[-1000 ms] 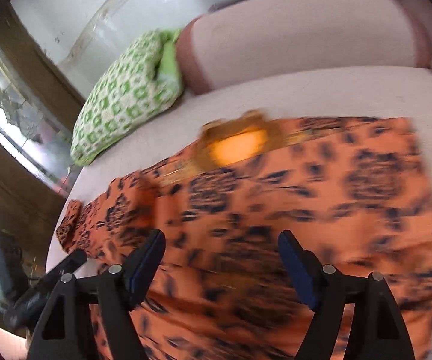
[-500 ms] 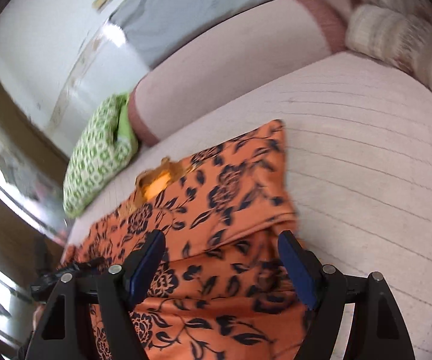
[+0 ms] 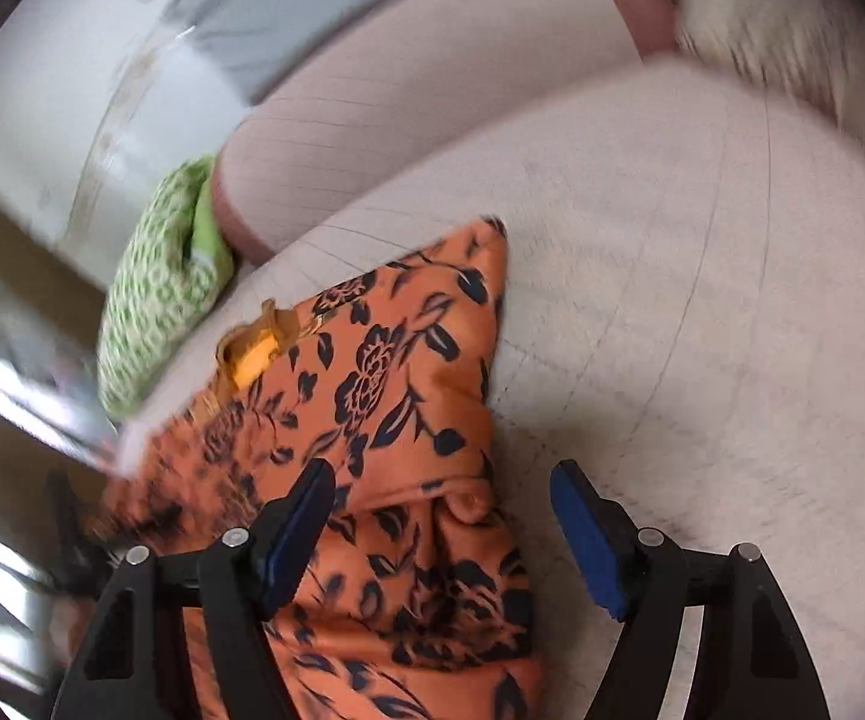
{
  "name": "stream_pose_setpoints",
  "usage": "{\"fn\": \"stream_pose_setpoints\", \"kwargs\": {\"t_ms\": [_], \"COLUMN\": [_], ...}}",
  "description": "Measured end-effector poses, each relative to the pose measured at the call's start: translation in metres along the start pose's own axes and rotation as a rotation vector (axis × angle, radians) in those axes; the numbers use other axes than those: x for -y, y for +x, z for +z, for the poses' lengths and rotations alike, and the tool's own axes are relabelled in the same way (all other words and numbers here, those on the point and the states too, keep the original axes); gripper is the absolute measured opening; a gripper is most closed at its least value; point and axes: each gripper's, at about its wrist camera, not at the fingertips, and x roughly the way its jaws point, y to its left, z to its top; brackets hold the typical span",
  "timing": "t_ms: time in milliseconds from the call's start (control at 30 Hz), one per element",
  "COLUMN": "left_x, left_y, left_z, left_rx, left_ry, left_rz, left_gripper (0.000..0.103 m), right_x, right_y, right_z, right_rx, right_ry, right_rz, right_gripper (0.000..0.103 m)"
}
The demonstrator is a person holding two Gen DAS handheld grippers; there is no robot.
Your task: Fold small clothes
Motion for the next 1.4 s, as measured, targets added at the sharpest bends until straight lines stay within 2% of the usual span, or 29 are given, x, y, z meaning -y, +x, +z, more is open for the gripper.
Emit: {"fn": "stream_pose_setpoints", "kwargs": {"t_ms": [33,100,167,200,267,300,333,367,400,467,633,700,733,767,833,967,1033,1100,1167,1300,1367,1400], "left_x": [0.0,0.001,0.002,0.0,-0.002,-0.004,-0.004,-0.004,-0.004,-0.004,-0.002,-0.002,-0.002,-0.003,-0.003,-0.004,-0.006,-0.01,-0.013,-0.013,-0.013,-0.012], "left_y": [-0.001,-0.001,0.0,0.0,0.001,0.0,0.0,0.001,0.001,0.001,0.002,0.002,0.002,0.003,0.003,0.003,0.004,0.005,0.005,0.011,0.016,0.017], "left_z": [-0.001,-0.002,-0.001,-0.001,0.0,0.0,0.0,0.0,0.0,0.0,0.0,0.0,0.0,0.001,0.0,0.005,0.01,0.015,0.022,0.032,0.038,0.042], "left_rx": [0.002,0.007,0.005,0.002,-0.008,-0.01,-0.01,-0.01,-0.009,-0.008,-0.008,-0.008,-0.008,-0.008,-0.008,-0.01,-0.007,-0.001,0.014,0.029,0.037,0.036], "left_ry": [0.005,0.017,0.025,0.022,0.008,0.005,0.007,0.009,0.012,0.016,0.035,0.034,0.034,0.035,0.044,0.064,0.062,0.04,0.016,-0.002,-0.023,-0.025], "left_rz": [0.001,0.009,0.007,0.001,-0.014,-0.018,-0.018,-0.018,-0.016,-0.012,-0.016,-0.023,-0.025,-0.026,-0.029,-0.035,-0.044,-0.067,-0.085,-0.092,-0.087,-0.077], "left_gripper": [0.029,0.029,0.029,0.029,0.029,0.029,0.029,0.029,0.029,0.029,0.029,0.029,0.029,0.029,0.029,0.029,0.03,0.036,0.043,0.054,0.054,0.036], "right_x": [-0.008,-0.011,0.003,0.019,0.038,0.044,0.043,0.038,0.037,0.041,0.038,0.043,0.047,0.048,0.044,0.03,0.026,0.019,0.014,0.016,0.011,0.01], "right_y": [-0.001,0.004,0.006,0.006,0.016,0.024,0.034,0.04,0.041,0.034,0.017,0.003,0.0,0.001,0.018,0.046,0.073,0.09,0.091,0.091,0.093,0.094], "right_z": [-0.004,-0.005,0.003,0.009,0.014,0.014,0.011,0.008,0.002,-0.008,-0.01,0.0,0.011,0.015,0.036,0.072,0.089,0.095,0.095,0.09,0.089,0.089], "right_rx": [-0.004,-0.029,-0.012,0.011,-0.003,-0.032,-0.081,-0.118,-0.134,-0.103,-0.079,-0.011,0.018,0.023,0.001,0.01,-0.064,-0.112,-0.116,-0.115,-0.118,-0.121], "right_ry": [-0.07,-0.102,0.003,0.132,0.271,0.31,0.296,0.277,0.278,0.315,0.307,0.329,0.351,0.362,0.349,0.265,0.225,0.161,0.112,0.065,0.045,0.032], "right_rz": [-0.053,-0.077,0.041,0.144,0.195,0.19,0.161,0.138,0.115,0.091,0.114,0.12,0.113,0.117,0.146,0.097,0.056,0.0,-0.02,-0.031,-0.035,-0.044], "right_gripper": [0.077,0.077,0.077,0.077,0.074,0.065,0.029,0.021,0.021,0.021,0.024,0.041,0.073,0.086,0.086,0.085,0.082,0.07,0.059,0.058,0.054,0.047]}}
